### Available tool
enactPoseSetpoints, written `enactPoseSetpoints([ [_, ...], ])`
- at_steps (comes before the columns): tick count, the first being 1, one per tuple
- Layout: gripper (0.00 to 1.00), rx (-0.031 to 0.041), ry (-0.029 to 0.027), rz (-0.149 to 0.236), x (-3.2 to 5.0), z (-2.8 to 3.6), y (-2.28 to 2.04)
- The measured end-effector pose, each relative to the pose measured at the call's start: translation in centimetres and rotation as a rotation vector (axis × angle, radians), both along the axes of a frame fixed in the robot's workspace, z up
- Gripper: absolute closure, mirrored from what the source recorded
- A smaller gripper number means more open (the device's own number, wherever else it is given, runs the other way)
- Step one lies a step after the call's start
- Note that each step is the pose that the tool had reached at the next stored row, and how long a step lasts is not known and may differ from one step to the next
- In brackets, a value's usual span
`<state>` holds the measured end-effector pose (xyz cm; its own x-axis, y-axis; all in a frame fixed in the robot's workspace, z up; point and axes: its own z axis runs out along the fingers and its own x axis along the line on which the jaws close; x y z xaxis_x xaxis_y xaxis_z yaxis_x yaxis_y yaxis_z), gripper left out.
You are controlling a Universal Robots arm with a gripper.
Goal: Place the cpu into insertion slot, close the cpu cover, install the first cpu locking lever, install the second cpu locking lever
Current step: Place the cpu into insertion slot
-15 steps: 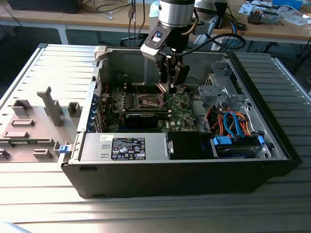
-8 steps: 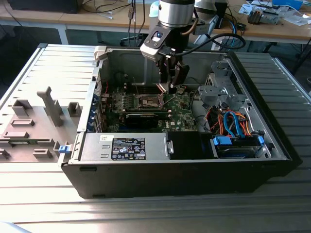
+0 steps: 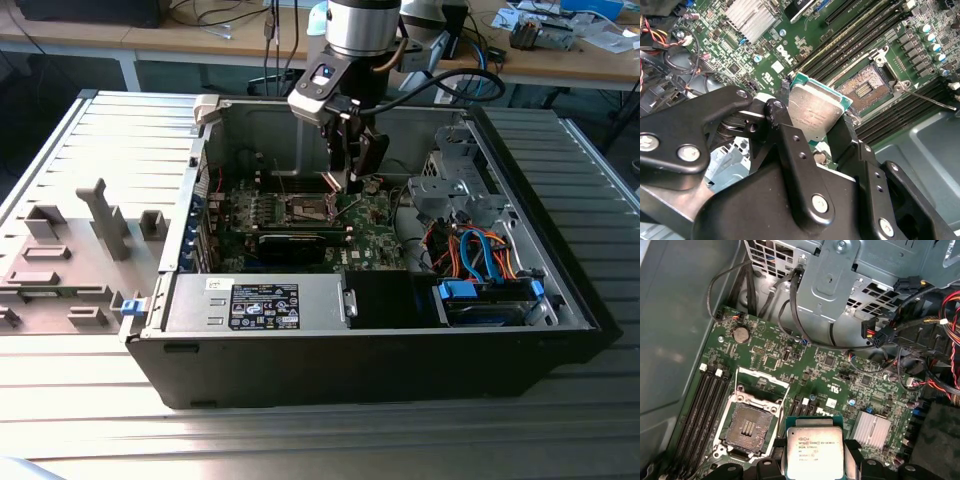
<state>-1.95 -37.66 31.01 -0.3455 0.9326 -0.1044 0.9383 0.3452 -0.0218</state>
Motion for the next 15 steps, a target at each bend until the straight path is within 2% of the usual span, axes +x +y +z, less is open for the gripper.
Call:
enactPoseSetpoints([
  [15, 0.46, -0.0064, 0.0, -0.023, 0.0, -0.01, 0.0],
])
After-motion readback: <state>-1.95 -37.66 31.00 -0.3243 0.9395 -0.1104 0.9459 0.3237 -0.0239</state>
